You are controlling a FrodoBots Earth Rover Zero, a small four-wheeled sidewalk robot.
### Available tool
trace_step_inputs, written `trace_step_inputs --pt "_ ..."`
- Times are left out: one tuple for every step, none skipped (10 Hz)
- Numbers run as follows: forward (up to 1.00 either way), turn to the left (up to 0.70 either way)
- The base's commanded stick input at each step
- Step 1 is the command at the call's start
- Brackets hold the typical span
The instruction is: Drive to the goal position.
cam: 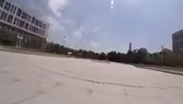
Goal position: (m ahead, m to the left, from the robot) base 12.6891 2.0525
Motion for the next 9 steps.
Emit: trace_step_inputs --pt "0.70 0.00" --pt "0.70 0.00" --pt "0.70 0.00" --pt "0.70 0.00" --pt "0.70 0.00" --pt "0.70 0.00" --pt "0.70 0.00" --pt "0.70 0.00" --pt "0.70 0.00"
